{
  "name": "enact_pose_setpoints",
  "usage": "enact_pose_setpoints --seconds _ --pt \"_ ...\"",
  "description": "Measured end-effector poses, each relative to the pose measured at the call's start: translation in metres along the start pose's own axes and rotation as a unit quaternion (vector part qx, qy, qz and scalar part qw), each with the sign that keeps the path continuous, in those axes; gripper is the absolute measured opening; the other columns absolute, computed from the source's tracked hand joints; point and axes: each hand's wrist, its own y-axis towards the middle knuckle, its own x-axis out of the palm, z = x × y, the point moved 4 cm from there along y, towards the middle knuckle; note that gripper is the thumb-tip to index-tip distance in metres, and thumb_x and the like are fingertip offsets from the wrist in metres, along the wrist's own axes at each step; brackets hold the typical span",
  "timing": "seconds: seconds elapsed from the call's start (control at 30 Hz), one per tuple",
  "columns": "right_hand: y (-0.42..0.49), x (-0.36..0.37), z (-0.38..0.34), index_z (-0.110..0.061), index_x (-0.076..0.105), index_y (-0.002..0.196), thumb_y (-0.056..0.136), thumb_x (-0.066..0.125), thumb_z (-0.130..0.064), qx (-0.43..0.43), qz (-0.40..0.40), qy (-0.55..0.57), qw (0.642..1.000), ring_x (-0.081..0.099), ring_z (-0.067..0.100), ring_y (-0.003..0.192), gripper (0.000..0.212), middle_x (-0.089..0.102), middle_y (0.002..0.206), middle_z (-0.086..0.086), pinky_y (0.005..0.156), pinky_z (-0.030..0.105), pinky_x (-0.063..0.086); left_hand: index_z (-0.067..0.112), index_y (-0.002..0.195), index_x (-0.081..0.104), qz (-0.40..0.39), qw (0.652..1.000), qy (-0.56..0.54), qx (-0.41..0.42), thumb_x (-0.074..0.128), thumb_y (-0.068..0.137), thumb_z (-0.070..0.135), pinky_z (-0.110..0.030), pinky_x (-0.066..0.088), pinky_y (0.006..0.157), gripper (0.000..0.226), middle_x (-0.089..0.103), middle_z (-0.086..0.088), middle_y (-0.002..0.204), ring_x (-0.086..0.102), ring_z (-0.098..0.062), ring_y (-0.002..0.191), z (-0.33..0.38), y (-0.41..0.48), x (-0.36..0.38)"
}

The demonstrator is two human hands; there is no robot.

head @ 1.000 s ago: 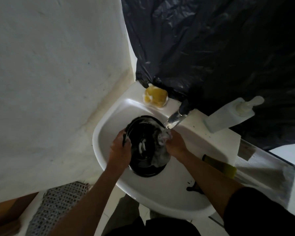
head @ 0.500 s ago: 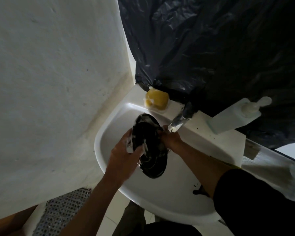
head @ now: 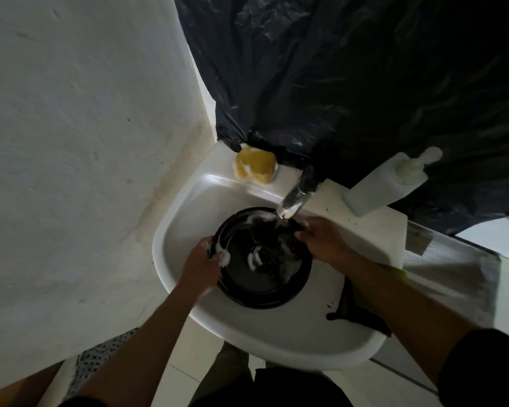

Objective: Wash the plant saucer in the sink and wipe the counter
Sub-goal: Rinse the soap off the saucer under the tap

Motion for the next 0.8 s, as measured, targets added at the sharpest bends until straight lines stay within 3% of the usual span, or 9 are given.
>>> enact_pose_setpoints --seconds 0.1,0.2,0.33,0.43,0.53,0.7,0.8 --pt "-0.014 -0.015 -0.002 -0.006 0.066 0.086 0.089 0.070 -0.019 0.001 0.031 0.005 1.000 0.070 0.032 0.080 0.014 0.069 0.083 0.014 0.076 0.050 0.059 0.010 0.132 0.063 -0.020 0.999 0.035 0.007 0.057 0.097 0.002 -0.025 0.041 0.087 0.036 0.070 -0.009 0.121 0.063 -0.024 0.112 0.003 0.007 0.010" --pt "-0.029 -0.030 -0.006 -0.005 0.068 0.084 0.089 0.072 -0.018 0.018 0.049 -0.002 0.999 0.070 0.029 0.080 0.014 0.069 0.081 0.013 0.075 0.044 0.059 0.010 0.130 0.065 -0.035 0.998 0.057 0.017 0.061 0.095 0.004 -0.023 0.041 0.084 0.036 0.072 -0.009 0.119 0.066 -0.026 0.114 0.006 0.013 0.020" --pt "-0.049 -0.049 -0.013 -0.008 0.073 0.077 0.087 0.074 -0.025 0.036 0.074 -0.008 0.997 0.069 0.023 0.074 0.020 0.072 0.076 0.009 0.073 0.037 0.058 0.010 0.126 0.067 -0.055 0.993 0.092 0.042 0.064 0.081 0.029 -0.024 0.042 0.081 0.050 0.073 -0.011 0.117 0.068 -0.027 0.111 0.016 0.018 0.038" --pt "-0.063 -0.061 -0.018 -0.011 0.075 0.077 0.088 0.075 -0.027 0.037 0.084 -0.007 0.996 0.068 0.015 0.071 0.019 0.072 0.074 0.006 0.062 0.027 0.050 0.005 0.122 0.064 -0.068 0.994 0.084 0.021 0.063 0.090 0.012 -0.027 0.045 0.086 0.032 0.070 -0.015 0.123 0.067 -0.032 0.114 0.020 0.021 0.057" --pt "-0.075 -0.068 -0.020 -0.012 0.075 0.077 0.087 0.075 -0.028 0.028 0.097 -0.005 0.995 0.068 0.014 0.072 0.019 0.073 0.075 0.004 0.066 0.029 0.053 0.009 0.123 0.060 -0.068 0.991 0.112 0.028 0.060 0.090 0.005 -0.027 0.046 0.085 0.033 0.070 -0.014 0.119 0.067 -0.031 0.111 0.016 0.027 0.071" --pt "-0.081 -0.069 -0.018 -0.016 0.074 0.076 0.087 0.075 -0.029 0.020 0.096 0.006 0.995 0.070 0.016 0.066 0.017 0.072 0.073 0.001 0.072 0.040 0.061 0.024 0.114 0.058 -0.057 0.996 0.067 0.011 0.057 0.088 0.009 -0.054 0.061 0.079 0.030 0.071 -0.013 0.104 0.070 -0.034 0.096 0.001 0.039 0.076" --pt "-0.079 -0.065 -0.019 -0.013 0.075 0.081 0.088 0.075 -0.029 0.020 0.101 0.011 0.995 0.068 0.010 0.067 0.017 0.073 0.077 0.003 0.067 0.028 0.058 0.043 0.100 0.054 -0.071 0.997 0.024 0.001 0.056 0.082 0.021 -0.063 0.061 0.077 0.029 0.073 -0.011 0.099 0.073 -0.036 0.094 -0.036 0.067 0.079"
